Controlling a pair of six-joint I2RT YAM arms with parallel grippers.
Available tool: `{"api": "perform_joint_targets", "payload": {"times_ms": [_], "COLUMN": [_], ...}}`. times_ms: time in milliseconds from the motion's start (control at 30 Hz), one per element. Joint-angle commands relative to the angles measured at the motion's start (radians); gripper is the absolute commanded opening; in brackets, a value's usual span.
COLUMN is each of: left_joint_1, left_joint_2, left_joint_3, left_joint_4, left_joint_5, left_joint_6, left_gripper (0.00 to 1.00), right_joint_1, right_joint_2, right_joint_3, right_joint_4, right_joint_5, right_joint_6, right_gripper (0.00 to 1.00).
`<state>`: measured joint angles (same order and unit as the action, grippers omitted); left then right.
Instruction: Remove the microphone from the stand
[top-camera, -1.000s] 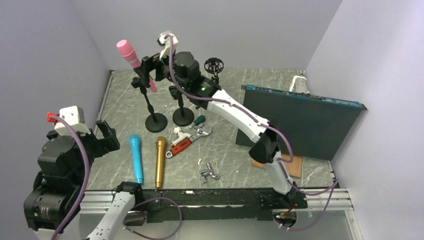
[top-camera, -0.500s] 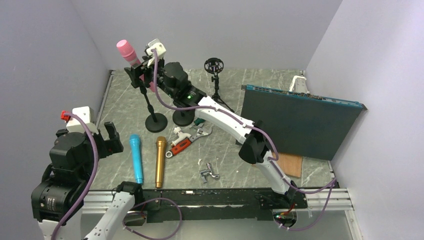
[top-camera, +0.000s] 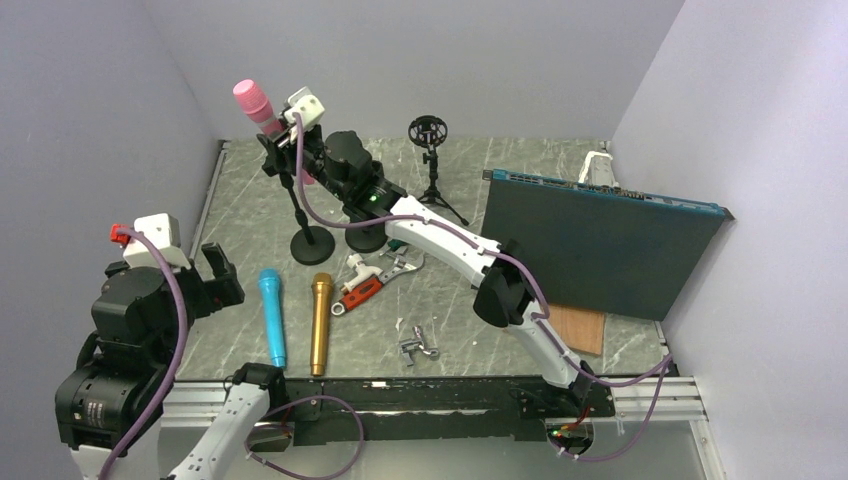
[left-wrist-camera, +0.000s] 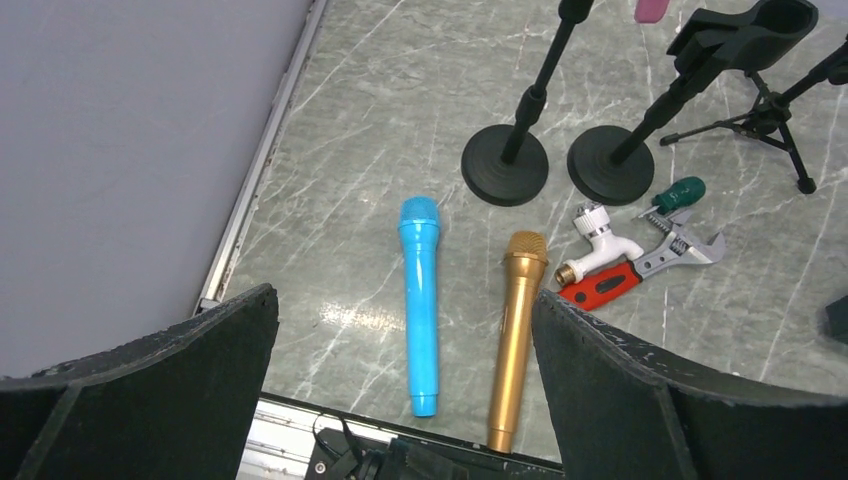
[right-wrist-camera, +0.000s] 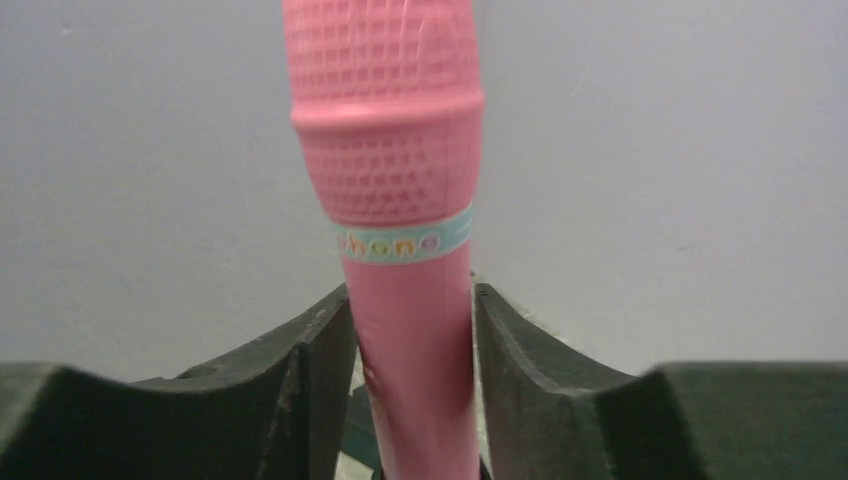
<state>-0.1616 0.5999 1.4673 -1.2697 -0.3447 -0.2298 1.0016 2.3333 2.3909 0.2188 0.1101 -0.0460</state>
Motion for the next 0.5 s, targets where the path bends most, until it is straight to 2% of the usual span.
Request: {"api": "perform_joint_targets", "payload": {"times_ms": [0, 100, 167, 267, 467], "left_joint_1": [-0.003, -0.004, -0.004, -0.004, -0.004], "left_joint_2": [0.031, 0.041, 0.043, 0.051, 0.108], "left_joint_3": [0.055, 0.065, 0.064, 0.071, 0.098], "left_joint_4": [-0.035, -0.04, -0.034, -0.036, -0.012], "left_joint_5": [0.043, 0.088, 0.123, 0.156, 0.248], "left_joint_6": [-0.046, -0.073, -0.092, -0.124, -0.166], "left_gripper": [0.99, 0.99, 0.99, 0.99, 0.99], "right_joint_1": [0.006, 0.006, 0.004, -0.005, -0.083], "right_joint_2": [-0.086, -0.127, -0.161, -0.215, -0.28], "right_joint_3": [-0.069, -0.141, -0.207, -0.299, -0.417], "right_joint_4": [0.067, 0.095, 0.13, 0.173, 0.213], "right_joint_5": [-0.047, -0.077, -0.081, -0.115, -0.388], "right_joint_6": [-0.039, -0.048, -0.054, -0.065, 0.001], "right_gripper": [0.41, 0.12, 0.0, 0.0, 0.0]}}
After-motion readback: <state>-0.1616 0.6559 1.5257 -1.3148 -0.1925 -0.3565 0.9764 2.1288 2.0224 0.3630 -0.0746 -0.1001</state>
